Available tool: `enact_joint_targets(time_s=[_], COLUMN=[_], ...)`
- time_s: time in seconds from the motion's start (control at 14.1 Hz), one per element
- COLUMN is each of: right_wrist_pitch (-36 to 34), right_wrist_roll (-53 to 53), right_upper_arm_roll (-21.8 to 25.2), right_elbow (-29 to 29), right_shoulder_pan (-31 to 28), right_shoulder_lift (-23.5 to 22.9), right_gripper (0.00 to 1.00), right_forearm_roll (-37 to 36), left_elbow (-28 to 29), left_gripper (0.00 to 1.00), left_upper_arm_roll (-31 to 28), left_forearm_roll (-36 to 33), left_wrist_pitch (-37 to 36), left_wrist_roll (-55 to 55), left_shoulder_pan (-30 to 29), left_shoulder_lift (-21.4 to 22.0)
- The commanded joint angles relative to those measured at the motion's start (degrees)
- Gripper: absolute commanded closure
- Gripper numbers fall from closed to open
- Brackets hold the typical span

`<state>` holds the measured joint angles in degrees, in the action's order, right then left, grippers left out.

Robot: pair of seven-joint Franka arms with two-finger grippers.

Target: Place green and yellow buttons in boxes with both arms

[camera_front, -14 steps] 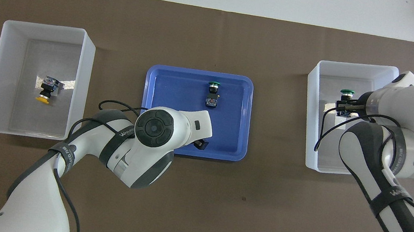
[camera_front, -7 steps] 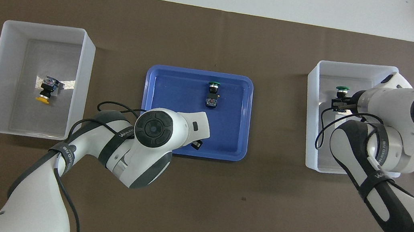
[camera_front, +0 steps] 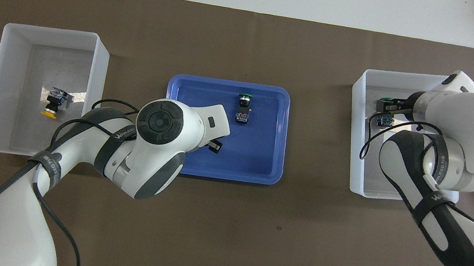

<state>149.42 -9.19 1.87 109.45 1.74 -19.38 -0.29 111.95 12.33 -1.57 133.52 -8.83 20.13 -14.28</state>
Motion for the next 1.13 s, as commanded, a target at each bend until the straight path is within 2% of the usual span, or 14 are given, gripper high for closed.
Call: enact_joint_targets(time_s=[0.0, 0.14, 0.28, 0.35, 0.64, 0.71, 0.92, 1.06], right_wrist_pitch=[-7.1, -12.9, -17.7, -17.7, -14.6, -14.3, -10.0, -7.3], right_wrist_roll=[2.0, 6.9, 10.5, 13.3, 26.4, 28.1, 31.2, 33.3], right_upper_arm_roll=[-1.1, -2.6, -5.0, -5.7, -5.9, -5.9, -6.0, -6.0], right_elbow=[-0.4, -1.0, -3.8, -4.1, -6.0, -6.9, -8.6, -8.9], right_shoulder_pan=[0.0, 0.4, 0.5, 0.6, 8.6, 9.9, 13.2, 16.3], right_shoulder_lift=[5.3, 9.0, 9.6, 9.5, 6.6, 5.1, 0.6, -1.8], right_gripper=[0.00, 0.00, 0.00, 0.00, 0.00, 0.00, 0.00, 0.00], right_forearm_roll=[1.5, 1.4, 1.3, 1.0, 0.1, 0.2, 0.1, 0.4], left_elbow=[-3.7, -7.3, -9.7, -9.6, -8.7, -7.7, 2.5, 8.3], left_gripper=[1.00, 1.00, 1.00, 1.00, 1.00, 1.00, 1.00, 1.00], left_upper_arm_roll=[0.4, 0.5, 0.5, 0.5, 0.2, 0.1, -0.1, -0.1], left_forearm_roll=[-0.3, 3.3, 5.3, 5.8, 6.3, 6.4, 6.4, 6.4], left_wrist_pitch=[-8.3, -13.3, -18.1, -19.9, -20.8, -20.8, -14.5, -11.6], left_wrist_roll=[0.2, 0.3, 0.3, 0.5, 9.3, 10.4, 15.0, 16.5], left_shoulder_pan=[-4.2, -8.9, -13.3, -16.4, -27.9, -30.3, -36.0, -37.3], left_shoulder_lift=[5.0, 5.5, 6.4, 7.1, 8.3, 8.6, 12.4, 14.4])
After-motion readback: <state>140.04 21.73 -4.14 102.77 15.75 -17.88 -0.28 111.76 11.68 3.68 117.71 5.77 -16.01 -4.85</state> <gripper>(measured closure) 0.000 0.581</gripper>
